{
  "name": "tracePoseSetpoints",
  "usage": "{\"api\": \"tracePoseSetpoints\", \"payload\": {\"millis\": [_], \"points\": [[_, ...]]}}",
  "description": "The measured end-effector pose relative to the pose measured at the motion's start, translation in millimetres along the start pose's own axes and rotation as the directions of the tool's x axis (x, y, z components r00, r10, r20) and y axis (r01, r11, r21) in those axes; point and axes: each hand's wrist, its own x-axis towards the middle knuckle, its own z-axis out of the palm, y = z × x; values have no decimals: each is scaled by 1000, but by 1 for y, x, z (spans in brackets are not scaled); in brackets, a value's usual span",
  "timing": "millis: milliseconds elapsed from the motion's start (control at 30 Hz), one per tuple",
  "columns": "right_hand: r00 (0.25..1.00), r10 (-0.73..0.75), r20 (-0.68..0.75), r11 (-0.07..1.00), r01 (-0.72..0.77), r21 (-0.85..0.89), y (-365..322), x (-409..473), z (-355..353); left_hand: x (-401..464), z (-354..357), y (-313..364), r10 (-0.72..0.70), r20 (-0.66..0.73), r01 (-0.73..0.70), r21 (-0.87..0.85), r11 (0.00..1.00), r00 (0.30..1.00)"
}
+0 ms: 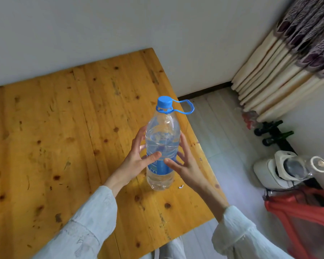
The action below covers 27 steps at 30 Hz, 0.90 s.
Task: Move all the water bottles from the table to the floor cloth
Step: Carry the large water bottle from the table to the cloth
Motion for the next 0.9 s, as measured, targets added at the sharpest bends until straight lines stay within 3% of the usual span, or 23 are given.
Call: {"api": "tracePoseSetpoints", "payload": {"millis": [233,400,567,700,900], "points": [[993,110,45,992,-112,56,25,33,-14,27,-2,-28,-175,108,183,-74,980,979],[974,214,79,968,-222,118,39,39,-15,29,2,-44,-238,48,242,-133,961,970],[972,217,88,963,-228,145,36,42,-18,27,6,-45,-212,-73,199,-155,968,975],[988,144,46,979,-149,137,20,39,-23,28,8,-31,-132,-115,117,-128,985,985],[996,27,-83,992,-16,125,-13,6,-30,17,17,10,17,-40,-20,-78,997,999]]}}
